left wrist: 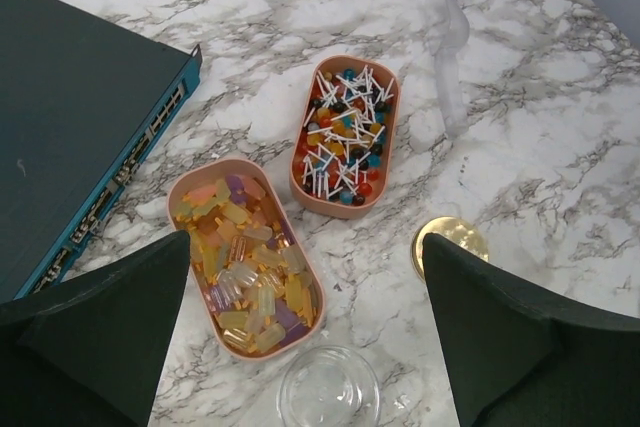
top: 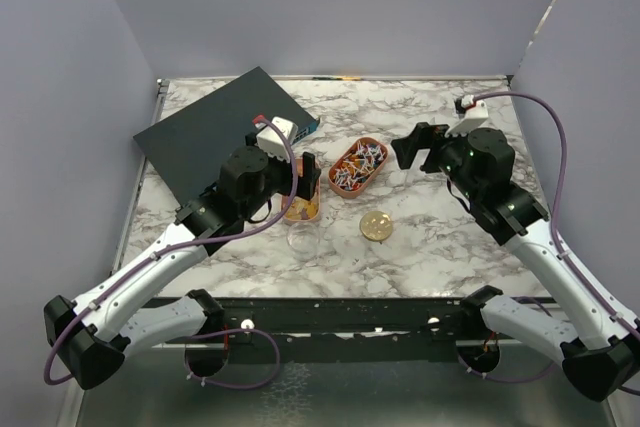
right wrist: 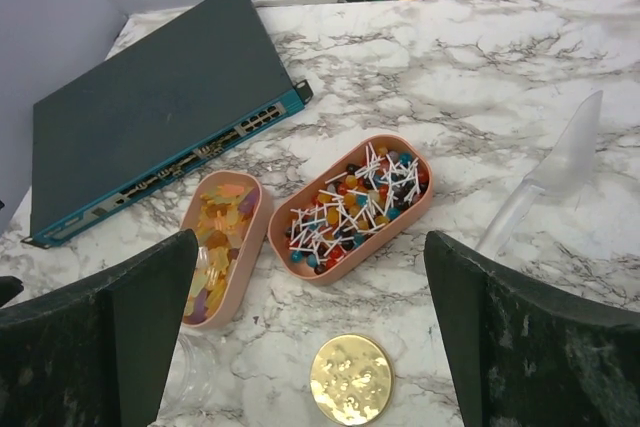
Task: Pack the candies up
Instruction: Pick up the packing bottle from the center of the board.
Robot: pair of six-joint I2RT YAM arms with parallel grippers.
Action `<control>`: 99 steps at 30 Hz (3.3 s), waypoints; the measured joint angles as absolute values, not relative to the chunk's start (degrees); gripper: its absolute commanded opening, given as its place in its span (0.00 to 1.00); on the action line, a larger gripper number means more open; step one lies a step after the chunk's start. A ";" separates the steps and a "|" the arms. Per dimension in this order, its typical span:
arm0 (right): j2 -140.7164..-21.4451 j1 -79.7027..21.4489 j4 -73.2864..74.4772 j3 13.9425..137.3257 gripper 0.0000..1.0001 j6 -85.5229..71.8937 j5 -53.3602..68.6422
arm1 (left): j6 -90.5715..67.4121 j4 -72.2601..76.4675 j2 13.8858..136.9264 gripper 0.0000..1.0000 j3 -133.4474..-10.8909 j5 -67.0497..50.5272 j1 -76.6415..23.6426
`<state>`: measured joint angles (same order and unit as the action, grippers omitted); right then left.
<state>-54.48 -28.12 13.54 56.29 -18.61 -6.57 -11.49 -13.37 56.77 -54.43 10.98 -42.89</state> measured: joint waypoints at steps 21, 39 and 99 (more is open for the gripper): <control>-61.45 -34.44 19.88 58.76 0.96 -13.82 -2.59 | -10.41 -13.50 49.84 0.99 -51.88 15.77 -42.89; -77.30 -51.22 21.06 62.08 0.78 -17.12 -7.35 | -10.17 -13.50 46.17 0.99 -50.85 24.05 -42.89; -99.00 -63.13 34.46 71.35 0.01 -26.22 -18.39 | -10.26 -13.39 38.15 0.99 -49.04 35.20 -42.89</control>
<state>-99.00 -63.13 34.46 71.35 -26.22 -18.39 -10.26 -13.39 38.15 -49.04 35.20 -42.89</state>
